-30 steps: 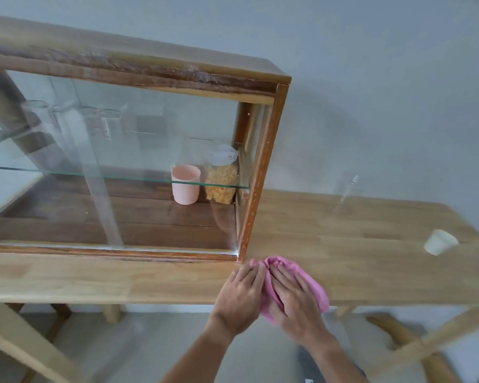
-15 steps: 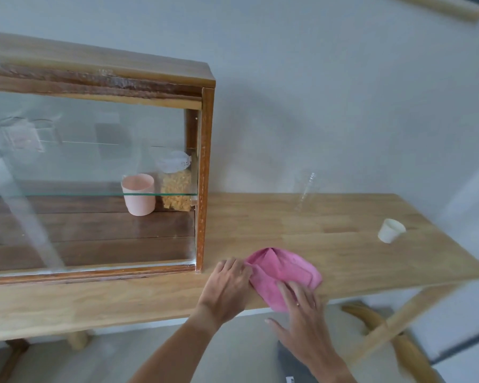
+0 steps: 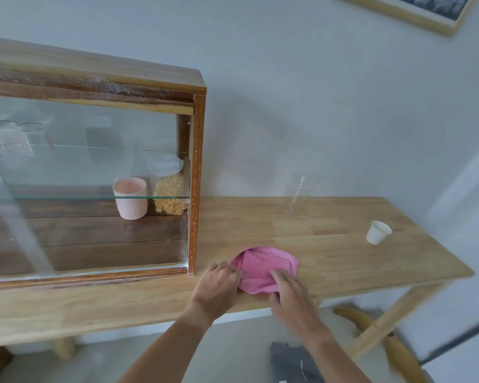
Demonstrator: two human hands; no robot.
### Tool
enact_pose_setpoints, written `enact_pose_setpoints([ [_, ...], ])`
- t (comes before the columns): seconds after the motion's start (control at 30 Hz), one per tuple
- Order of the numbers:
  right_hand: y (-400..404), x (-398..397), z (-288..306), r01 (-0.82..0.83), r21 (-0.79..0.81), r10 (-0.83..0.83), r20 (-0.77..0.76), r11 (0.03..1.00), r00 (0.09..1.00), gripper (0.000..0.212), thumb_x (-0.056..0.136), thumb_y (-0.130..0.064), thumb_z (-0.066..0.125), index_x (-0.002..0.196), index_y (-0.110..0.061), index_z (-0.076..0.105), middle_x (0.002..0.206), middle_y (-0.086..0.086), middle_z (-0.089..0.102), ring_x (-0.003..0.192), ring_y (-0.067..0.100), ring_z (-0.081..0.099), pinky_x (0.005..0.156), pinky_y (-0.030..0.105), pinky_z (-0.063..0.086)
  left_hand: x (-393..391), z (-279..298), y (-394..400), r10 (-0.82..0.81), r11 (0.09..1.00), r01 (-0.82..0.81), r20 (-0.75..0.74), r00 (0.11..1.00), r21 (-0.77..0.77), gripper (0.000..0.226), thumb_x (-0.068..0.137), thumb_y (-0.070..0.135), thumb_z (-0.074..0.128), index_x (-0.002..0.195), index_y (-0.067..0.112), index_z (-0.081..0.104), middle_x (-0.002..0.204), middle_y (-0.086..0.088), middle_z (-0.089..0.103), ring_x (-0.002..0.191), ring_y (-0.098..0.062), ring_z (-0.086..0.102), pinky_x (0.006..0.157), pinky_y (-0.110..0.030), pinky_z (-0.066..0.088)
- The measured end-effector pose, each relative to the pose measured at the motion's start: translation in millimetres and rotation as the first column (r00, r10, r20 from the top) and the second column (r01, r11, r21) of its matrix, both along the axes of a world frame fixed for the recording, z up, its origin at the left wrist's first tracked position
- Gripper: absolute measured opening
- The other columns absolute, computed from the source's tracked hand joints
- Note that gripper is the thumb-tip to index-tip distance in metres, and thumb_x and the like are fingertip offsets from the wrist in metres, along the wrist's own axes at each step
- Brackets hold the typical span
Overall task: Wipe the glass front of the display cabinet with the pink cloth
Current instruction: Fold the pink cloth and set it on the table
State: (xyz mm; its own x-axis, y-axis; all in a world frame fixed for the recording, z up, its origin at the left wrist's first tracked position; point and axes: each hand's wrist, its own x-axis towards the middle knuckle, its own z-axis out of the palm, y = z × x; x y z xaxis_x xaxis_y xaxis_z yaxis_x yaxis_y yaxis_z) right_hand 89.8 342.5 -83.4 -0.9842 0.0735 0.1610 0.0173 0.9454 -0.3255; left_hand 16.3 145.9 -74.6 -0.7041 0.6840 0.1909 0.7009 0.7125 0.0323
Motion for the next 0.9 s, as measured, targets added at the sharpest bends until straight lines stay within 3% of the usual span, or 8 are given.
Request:
enact_pose_setpoints([
  [0.1,-9.2,-10.5,14.7,-0.079,-0.124,0.089,0.08,0.989,0.993,0.033,0.104,-0.03,0.048,0.133,-0.02,0.062,0.129,-0.005,0.061,0.117,0.01,0.057,0.102,0.029,0.044,-6.7,2.3,-6.4,0.068,0.996,-0.072,0.078,0.995,0.048,0.014,0.091,0.015,0.045,0.096,0.015,0.058,0.095,-0.005,0.068,0.091,-0.026,0.062,0.089,-0.036,0.047],
  [0.17,-11.4,-18.8,29.3,-0.094,-0.267,0.139,0.156,0.959,0.978,0.026,0.105,-0.03,0.045,0.113,-0.028,0.069,0.102,-0.003,0.068,0.084,0.005,0.06,0.081,0.029,0.052,-12.0,7.0,-14.0,0.041,0.988,-0.053,0.086,0.995,0.143,0.016,0.099,0.024,0.045,0.108,0.015,0.054,0.105,-0.002,0.065,0.093,-0.025,0.062,0.088,-0.036,0.047],
  [0.23,-6.8,-32.3,44.2,-0.07,-0.303,0.112,0.123,0.95,0.986,0.027,0.104,-0.02,0.045,0.096,-0.017,0.07,0.079,0.007,0.062,0.065,0.011,0.049,0.065,0.038,0.046,-16.1,16.1,-18.6,0.006,0.97,-0.037,0.127,0.992,0.241,0.019,0.105,0.028,0.046,0.113,0.014,0.056,0.109,-0.002,0.065,0.091,-0.025,0.064,0.082,-0.037,0.05],
  [0.33,3.3,-53.8,70.0,-0.053,-0.237,0.085,0.129,0.97,0.988,0.021,0.094,0.001,0.045,0.086,0.005,0.064,0.072,0.012,0.057,0.065,0.017,0.046,0.066,0.046,0.042,-24.4,40.9,-17.9,0.026,0.915,-0.135,0.278,0.96,0.381,0.022,0.106,0.024,0.047,0.104,0.011,0.065,0.095,-0.004,0.07,0.082,-0.026,0.065,0.07,-0.035,0.049],
  [0.43,12.0,-69.7,99.3,-0.056,-0.165,0.083,0.161,0.985,0.983,0.036,0.095,0.004,0.044,0.074,-0.02,0.062,0.073,-0.002,0.061,0.066,0.012,0.053,0.055,0.021,0.039,-33.2,69.3,-11.4,0.025,0.862,-0.216,0.388,0.921,0.458,0.024,0.104,0.017,0.047,0.097,0.007,0.068,0.087,-0.006,0.068,0.078,-0.024,0.063,0.063,-0.026,0.04],
  [0.6,18.5,-93.8,146.3,-0.053,-0.092,0.07,0.195,0.994,0.978,0.041,0.09,0.012,0.046,0.069,-0.02,0.06,0.073,0.0,0.06,0.068,0.015,0.055,0.055,0.025,0.036,-48.5,119.3,3.7,0.018,0.858,-0.234,0.428,0.904,0.457,0.023,0.105,0.016,0.043,0.098,0.01,0.065,0.089,-0.001,0.063,0.073,-0.01,0.061,0.052,-0.018,0.042],
  [0.77,20.0,-103.7,187.3,0.044,-0.206,-0.019,0.124,0.978,0.992,0.025,0.083,0.004,0.058,0.091,-0.014,0.075,0.087,0.003,0.071,0.079,0.014,0.061,0.057,0.019,0.041,-66.0,168.2,8.5,0.037,0.87,-0.221,0.39,0.92,0.441,0.02,0.104,0.013,0.047,0.107,0.014,0.067,0.104,-0.004,0.064,0.089,-0.022,0.064,0.071,-0.029,0.05],
  [0.9,12.6,-102.4,196.9,0.004,-0.242,0.026,0.118,0.97,0.993,0.016,0.081,-0.002,0.073,0.089,-0.016,0.077,0.086,0.002,0.074,0.081,0.014,0.067,0.062,0.017,0.048,-72.6,190.1,9.4,0.1,0.893,-0.234,0.34,0.935,0.384,0.019,0.101,0.006,0.05,0.106,0.011,0.067,0.111,-0.01,0.064,0.098,-0.028,0.062,0.087,-0.04,0.054],
])
